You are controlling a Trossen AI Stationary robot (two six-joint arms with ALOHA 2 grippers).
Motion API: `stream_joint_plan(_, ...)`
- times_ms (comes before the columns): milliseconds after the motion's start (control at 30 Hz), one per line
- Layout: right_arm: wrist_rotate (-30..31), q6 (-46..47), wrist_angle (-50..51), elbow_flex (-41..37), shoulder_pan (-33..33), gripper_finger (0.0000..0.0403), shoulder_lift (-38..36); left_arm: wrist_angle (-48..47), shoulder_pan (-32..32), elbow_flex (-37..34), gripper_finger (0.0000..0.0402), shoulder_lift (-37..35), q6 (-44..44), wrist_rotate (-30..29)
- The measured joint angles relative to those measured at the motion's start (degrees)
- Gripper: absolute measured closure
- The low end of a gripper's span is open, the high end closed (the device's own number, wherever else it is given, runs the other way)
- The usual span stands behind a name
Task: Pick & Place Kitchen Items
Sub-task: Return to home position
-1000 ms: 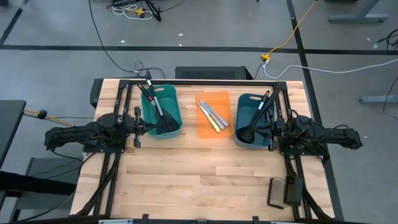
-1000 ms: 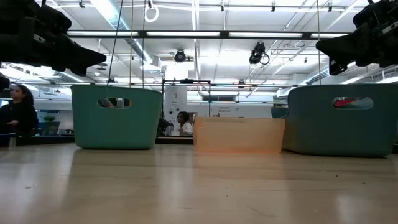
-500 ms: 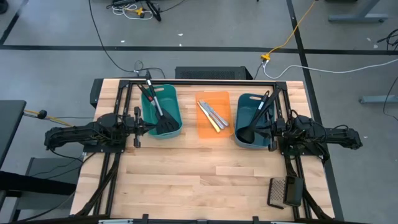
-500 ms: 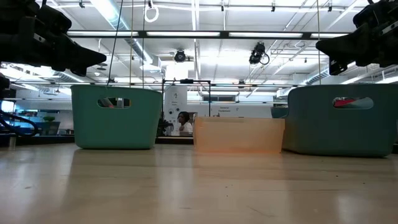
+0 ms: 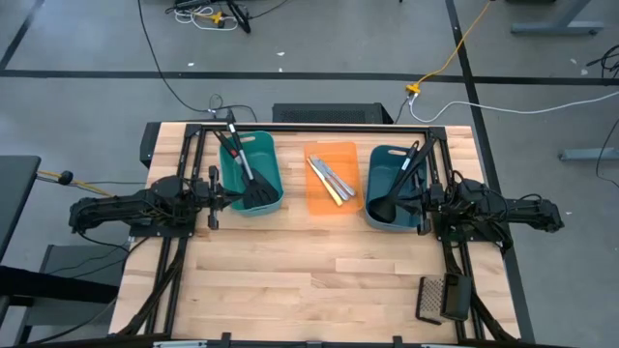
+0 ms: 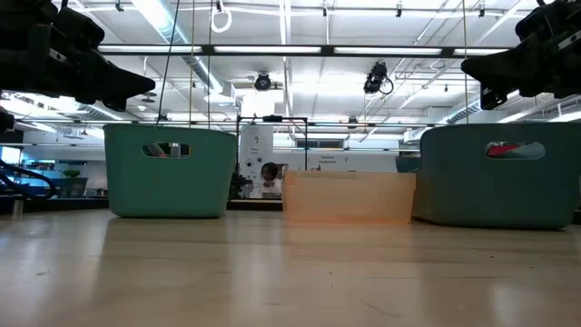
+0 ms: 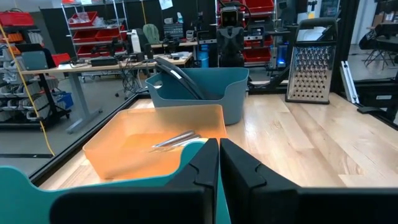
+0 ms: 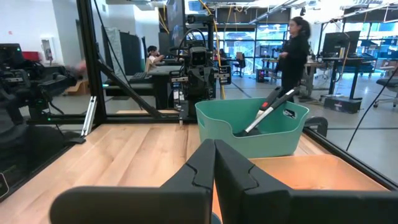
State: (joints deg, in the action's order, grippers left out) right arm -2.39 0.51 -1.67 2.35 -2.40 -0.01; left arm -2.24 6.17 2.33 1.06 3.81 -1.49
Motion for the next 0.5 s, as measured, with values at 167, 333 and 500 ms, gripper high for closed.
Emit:
stream_joint_plan(167,0.0,0.0,0.0,0.0,0.01,0.0392,0.0,0.0,0.0,0.0,0.0379,0.0,0.01,0.01)
stream_joint_plan(333,0.0,0.0,0.0,0.0,0.01,0.0392,0.0,-0.01,0.0,0.02,0.0381,0.0,0.01,0.01)
stream_joint_plan(500,0.0,0.0,0.0,0.0,0.01,0.0392,0.0,0.0,0.01,0.02,0.0379,0.0,0.0,0.01)
